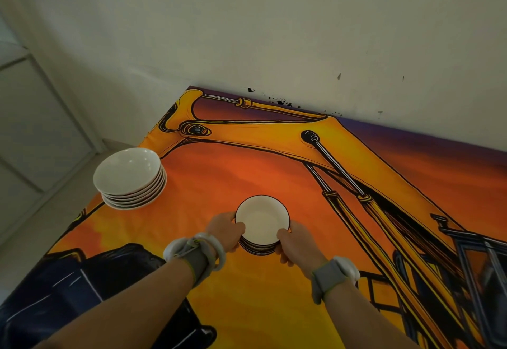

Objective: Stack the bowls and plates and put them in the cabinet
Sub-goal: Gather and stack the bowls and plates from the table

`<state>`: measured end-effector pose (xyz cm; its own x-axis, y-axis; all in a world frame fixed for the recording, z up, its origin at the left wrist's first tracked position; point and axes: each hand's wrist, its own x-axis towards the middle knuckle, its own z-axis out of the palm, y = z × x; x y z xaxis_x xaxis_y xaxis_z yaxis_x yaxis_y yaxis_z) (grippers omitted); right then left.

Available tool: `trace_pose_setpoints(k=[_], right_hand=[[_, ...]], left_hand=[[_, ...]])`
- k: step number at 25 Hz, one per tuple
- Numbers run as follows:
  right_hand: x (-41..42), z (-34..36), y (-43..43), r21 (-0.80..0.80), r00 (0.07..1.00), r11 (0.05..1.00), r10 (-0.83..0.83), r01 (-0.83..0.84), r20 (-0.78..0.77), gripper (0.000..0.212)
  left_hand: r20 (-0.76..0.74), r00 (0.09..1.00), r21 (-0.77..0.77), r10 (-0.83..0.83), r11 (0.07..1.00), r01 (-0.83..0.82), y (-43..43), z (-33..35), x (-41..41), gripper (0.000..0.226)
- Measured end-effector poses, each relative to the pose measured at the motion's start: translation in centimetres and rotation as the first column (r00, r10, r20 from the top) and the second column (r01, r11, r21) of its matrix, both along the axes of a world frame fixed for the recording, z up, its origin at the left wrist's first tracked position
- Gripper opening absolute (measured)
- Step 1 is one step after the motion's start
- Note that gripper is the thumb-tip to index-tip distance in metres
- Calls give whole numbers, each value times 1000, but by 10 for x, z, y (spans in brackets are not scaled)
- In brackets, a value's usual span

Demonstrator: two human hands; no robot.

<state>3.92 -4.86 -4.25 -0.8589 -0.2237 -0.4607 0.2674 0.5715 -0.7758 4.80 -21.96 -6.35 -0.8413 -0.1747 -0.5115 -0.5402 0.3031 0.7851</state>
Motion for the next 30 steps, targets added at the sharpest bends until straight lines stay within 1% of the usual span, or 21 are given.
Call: trace_pose_setpoints(k=[3, 6, 8, 10, 12, 13, 16, 19, 22, 24, 28, 30], right_hand=[[-1, -3, 0, 0, 1000, 1000, -14, 14, 20, 25], [-6, -6, -1, 36, 994, 998, -62, 59, 95, 27], [-10, -4, -3, 26, 982, 995, -103, 100, 157, 30], [-12, -1, -6, -17, 966, 991, -126, 133, 224, 31], [-11, -1, -8, -65, 938, 983, -143, 172, 315, 34], [-9, -1, -10, -93, 924, 978, -144, 187, 354, 36], [-4, -2, -19, -146, 920, 969, -136, 202, 368, 40], [2, -3, -31, -140, 923, 969, -140, 201, 357, 41], [12, -6, -61, -122, 901, 975, -117, 183, 419, 41], [21, -5, -92, -140, 892, 978, -76, 153, 445, 41], [40, -6, -176, -208, 891, 976, 41, 60, 452, 43], [47, -8, -217, -206, 893, 979, 89, 5, 441, 44]], left_hand=[[17, 1000, -38, -13, 999, 14, 1, -3, 0, 38], [40, 999, -111, 8, 994, -3, 3, -6, -1, 53], [75, 996, -69, 39, 997, -34, 5, -5, -2, 57], [151, 987, 40, 55, 997, -62, 5, -2, -2, 54], [220, 975, 163, 39, 984, -76, 5, -2, -2, 50], [238, 971, 199, 27, 977, -76, 4, -3, -1, 49], [237, 971, 203, 22, 977, -71, 0, -2, 0, 42], [244, 969, 208, 33, 974, -86, -12, -2, 7, 33], [276, 960, 162, 46, 982, -93, -45, -2, 23, 40], [298, 951, 123, 83, 985, -125, -75, 1, 35, 44], [283, 924, 94, 257, 952, -293, -155, 12, 73, 51], [286, 894, 93, 344, 919, -383, -191, 15, 90, 55]])
